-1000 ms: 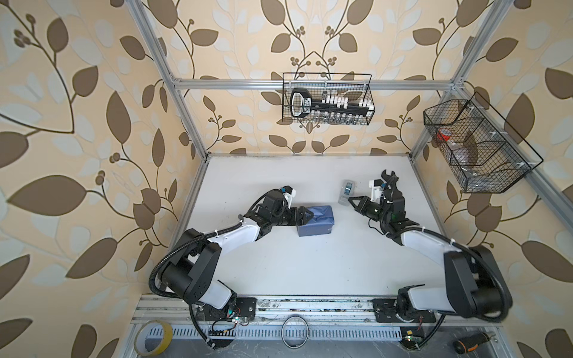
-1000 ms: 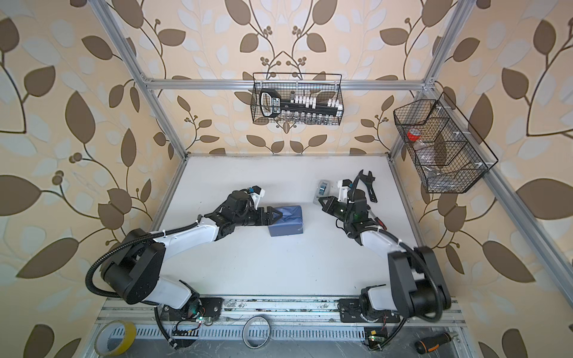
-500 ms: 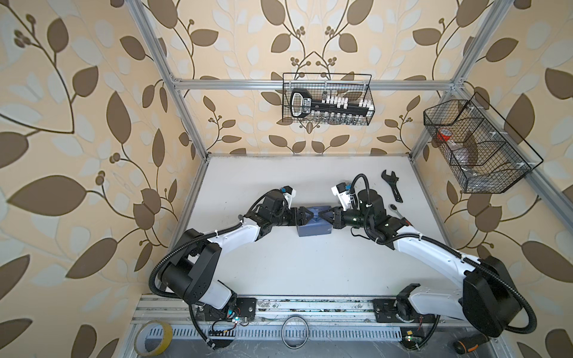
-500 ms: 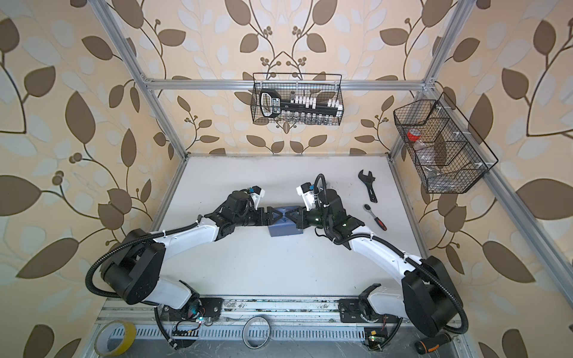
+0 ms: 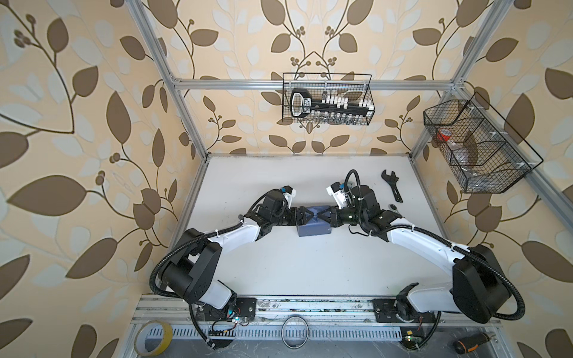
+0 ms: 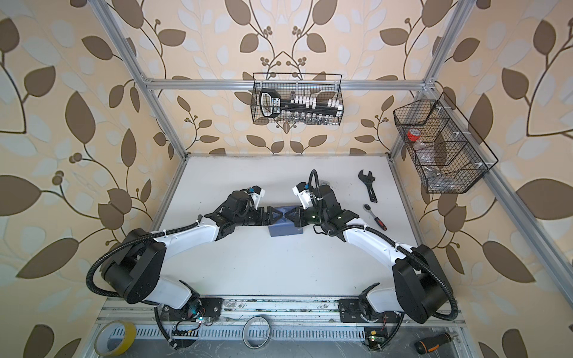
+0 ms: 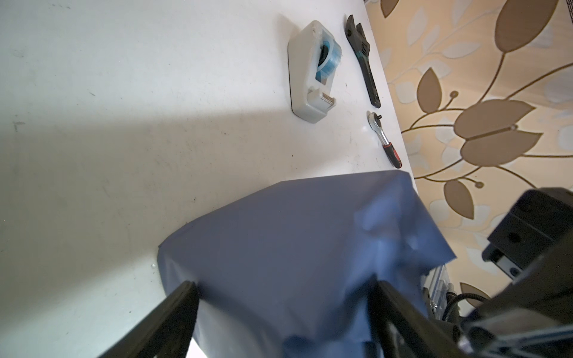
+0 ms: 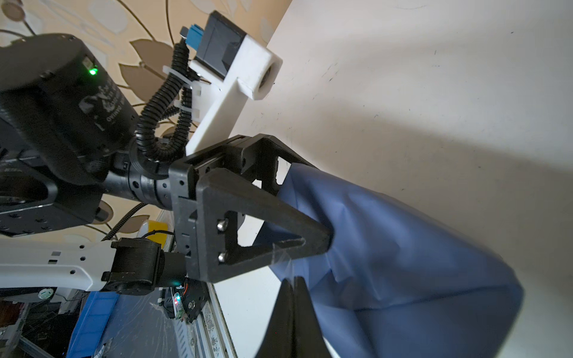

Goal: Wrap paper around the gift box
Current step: 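Carry the tape strip to the box end with the right gripper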

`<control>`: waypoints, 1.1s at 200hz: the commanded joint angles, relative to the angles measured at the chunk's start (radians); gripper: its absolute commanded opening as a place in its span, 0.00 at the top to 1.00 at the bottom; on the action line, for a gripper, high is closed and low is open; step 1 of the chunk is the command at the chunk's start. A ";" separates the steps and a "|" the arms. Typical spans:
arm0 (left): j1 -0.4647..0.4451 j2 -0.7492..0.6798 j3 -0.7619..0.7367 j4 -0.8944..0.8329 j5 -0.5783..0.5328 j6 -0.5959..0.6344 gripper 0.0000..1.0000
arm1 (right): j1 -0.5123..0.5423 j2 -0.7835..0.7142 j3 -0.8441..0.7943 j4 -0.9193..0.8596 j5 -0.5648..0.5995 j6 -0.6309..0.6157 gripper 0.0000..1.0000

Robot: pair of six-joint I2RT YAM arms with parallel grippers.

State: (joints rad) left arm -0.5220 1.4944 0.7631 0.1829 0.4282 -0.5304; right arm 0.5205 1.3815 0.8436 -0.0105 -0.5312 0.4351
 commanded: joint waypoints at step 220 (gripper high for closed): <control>-0.001 0.022 -0.026 -0.125 -0.022 0.034 0.11 | -0.009 0.084 0.048 -0.149 0.095 -0.117 1.00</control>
State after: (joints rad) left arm -0.5220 1.4952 0.7631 0.1848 0.4274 -0.5304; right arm 0.5083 1.4414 0.8757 -0.0883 -0.4858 0.3698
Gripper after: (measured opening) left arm 0.887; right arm 0.047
